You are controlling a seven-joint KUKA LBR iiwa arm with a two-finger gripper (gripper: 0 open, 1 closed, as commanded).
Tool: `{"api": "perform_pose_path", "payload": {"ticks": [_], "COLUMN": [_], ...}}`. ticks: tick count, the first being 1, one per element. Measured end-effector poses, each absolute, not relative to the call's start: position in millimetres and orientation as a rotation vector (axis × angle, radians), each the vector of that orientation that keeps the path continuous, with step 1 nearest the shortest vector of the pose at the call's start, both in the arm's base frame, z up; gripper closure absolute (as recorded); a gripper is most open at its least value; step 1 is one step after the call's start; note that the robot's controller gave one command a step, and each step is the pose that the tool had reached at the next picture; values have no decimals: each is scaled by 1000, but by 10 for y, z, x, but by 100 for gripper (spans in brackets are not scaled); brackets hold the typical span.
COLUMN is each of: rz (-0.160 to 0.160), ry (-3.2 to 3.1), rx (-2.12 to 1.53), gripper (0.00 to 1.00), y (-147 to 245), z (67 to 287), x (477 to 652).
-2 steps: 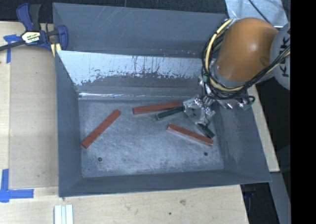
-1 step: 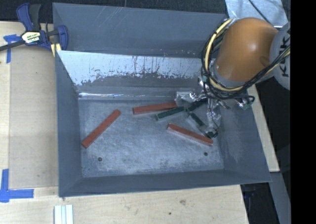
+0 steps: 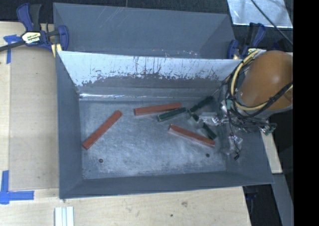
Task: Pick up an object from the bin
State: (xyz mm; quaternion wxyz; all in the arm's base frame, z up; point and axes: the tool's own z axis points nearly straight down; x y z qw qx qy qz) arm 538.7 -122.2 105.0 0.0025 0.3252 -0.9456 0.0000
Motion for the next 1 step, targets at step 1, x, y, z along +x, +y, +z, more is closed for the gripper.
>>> {"api": "perform_pose_path", "payload": {"ticks": [1], "rz": [0], "ry": [-3031], "rx": [833], "gripper": [0], "y": [-920], "z": [700], "x": [5297]}}
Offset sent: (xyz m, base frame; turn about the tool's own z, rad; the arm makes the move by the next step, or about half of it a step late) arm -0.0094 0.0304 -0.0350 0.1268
